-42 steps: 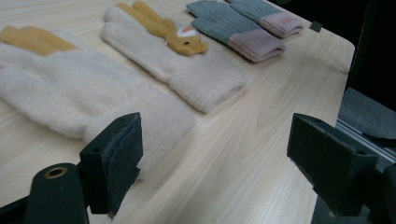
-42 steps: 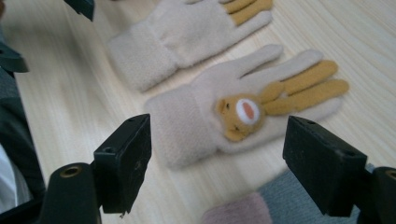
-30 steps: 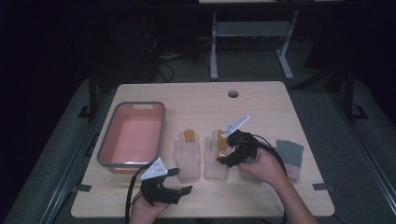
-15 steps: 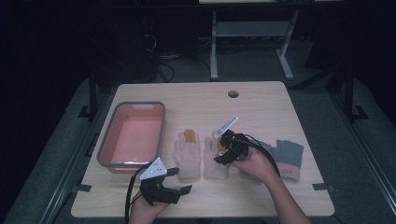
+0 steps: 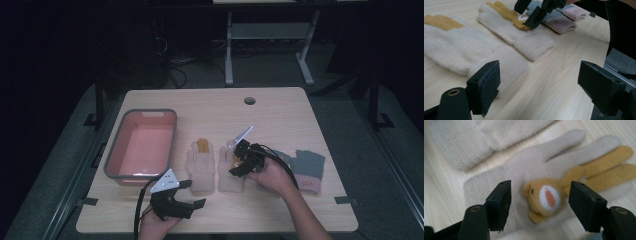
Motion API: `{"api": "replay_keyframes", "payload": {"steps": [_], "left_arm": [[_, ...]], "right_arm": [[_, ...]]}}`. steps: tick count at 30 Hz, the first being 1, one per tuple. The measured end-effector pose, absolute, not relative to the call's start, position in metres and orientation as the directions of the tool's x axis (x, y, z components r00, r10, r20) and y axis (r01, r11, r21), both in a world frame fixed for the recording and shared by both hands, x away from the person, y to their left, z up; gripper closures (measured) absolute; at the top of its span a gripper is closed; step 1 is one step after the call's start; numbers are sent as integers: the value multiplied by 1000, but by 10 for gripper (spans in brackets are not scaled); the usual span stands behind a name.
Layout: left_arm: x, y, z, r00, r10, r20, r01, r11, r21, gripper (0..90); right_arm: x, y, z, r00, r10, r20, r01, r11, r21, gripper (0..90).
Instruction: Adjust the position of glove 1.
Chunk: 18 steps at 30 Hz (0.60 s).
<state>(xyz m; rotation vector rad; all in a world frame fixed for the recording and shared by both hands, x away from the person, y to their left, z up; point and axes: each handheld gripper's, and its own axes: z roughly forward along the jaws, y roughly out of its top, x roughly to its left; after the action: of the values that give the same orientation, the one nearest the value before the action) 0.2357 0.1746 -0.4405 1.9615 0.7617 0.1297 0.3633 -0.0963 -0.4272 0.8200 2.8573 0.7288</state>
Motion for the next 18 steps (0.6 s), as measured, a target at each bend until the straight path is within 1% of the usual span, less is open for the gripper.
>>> {"api": "replay_keyframes", "payload": {"steps": [8,10,15,16,18], "left_arm": [[236,174,-441,796,561,-227,457,-311,833,179],[236,174,-441,796,561,-228,458,-311,832,179],[236,175,-440,795,562,-228,458,-310,833,179],[236,175,-440,793,564,-231,459,-305,834,179],[236,175,-440,793,565,-230,459,-304,835,179]], "right_arm": [[365,-94,-431,-855,517,40,478,758,443,390],[365,-91,-434,-854,519,29,480,766,427,417],[365,-89,-437,-857,516,-1,470,782,410,450],[365,-88,-438,-856,517,-8,469,782,411,479],[364,-88,-438,-854,520,-15,470,783,407,495]]}}
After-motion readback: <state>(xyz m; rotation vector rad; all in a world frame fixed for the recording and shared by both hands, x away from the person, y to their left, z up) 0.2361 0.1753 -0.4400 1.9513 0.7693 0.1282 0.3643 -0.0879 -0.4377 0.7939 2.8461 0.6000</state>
